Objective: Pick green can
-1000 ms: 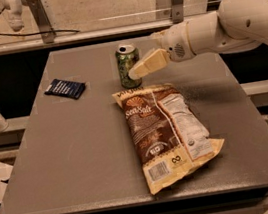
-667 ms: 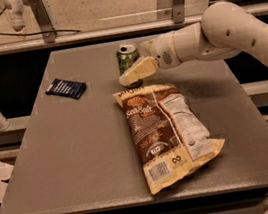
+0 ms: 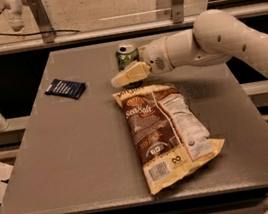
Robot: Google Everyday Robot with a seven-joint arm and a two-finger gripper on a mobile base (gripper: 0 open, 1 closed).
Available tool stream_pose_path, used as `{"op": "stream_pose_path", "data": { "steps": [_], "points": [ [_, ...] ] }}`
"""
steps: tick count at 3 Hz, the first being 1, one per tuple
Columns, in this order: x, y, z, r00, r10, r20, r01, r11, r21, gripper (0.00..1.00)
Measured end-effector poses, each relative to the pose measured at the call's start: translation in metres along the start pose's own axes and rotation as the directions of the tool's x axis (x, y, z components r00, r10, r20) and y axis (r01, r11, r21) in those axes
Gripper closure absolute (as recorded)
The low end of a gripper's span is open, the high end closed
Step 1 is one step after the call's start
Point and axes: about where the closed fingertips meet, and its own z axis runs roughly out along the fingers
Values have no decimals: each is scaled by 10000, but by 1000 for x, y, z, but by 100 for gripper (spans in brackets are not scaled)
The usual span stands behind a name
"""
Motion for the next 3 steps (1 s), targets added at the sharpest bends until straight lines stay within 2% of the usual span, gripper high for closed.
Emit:
{"op": "stream_pose_path", "data": {
  "steps": [2, 3],
  "points": [
    [-5, 4, -4, 9974, 238, 682, -228, 9996, -155, 65],
    [-15, -3, -20, 9949, 317, 954, -316, 9995, -24, 89]
  ]
}}
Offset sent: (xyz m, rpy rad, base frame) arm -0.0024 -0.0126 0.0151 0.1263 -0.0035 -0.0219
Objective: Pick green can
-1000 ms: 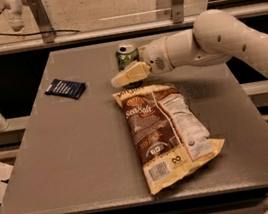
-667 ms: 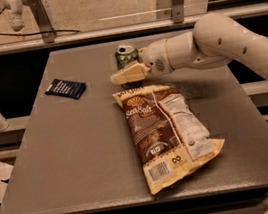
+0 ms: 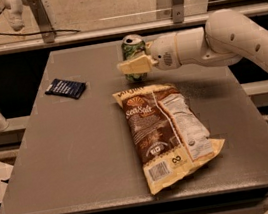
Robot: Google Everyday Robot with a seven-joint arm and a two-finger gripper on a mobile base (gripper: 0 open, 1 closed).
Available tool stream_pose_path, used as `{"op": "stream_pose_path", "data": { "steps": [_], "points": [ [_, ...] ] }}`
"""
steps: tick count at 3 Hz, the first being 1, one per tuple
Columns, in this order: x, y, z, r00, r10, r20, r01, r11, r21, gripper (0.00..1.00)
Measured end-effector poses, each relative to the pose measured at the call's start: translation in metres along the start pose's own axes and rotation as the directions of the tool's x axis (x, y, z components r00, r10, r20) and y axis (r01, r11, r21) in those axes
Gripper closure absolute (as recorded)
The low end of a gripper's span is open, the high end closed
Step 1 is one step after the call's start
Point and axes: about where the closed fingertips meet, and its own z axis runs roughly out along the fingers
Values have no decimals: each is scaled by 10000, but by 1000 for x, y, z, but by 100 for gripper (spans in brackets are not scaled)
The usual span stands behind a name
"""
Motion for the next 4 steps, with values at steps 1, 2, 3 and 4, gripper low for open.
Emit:
{"op": "stream_pose_path", "data": {
  "steps": [1, 2, 3, 4],
  "points": [
    [-14, -7, -21, 9994, 34, 333, -41, 9998, 197, 100],
    [-34, -13, -41, 9975, -125, 703, 95, 9991, 423, 100],
    [-52, -19, -61, 9905, -171, 1364, 92, 9983, 581, 100],
    [-52, -19, -61, 9905, -171, 1363, 92, 9983, 579, 100]
  ]
}}
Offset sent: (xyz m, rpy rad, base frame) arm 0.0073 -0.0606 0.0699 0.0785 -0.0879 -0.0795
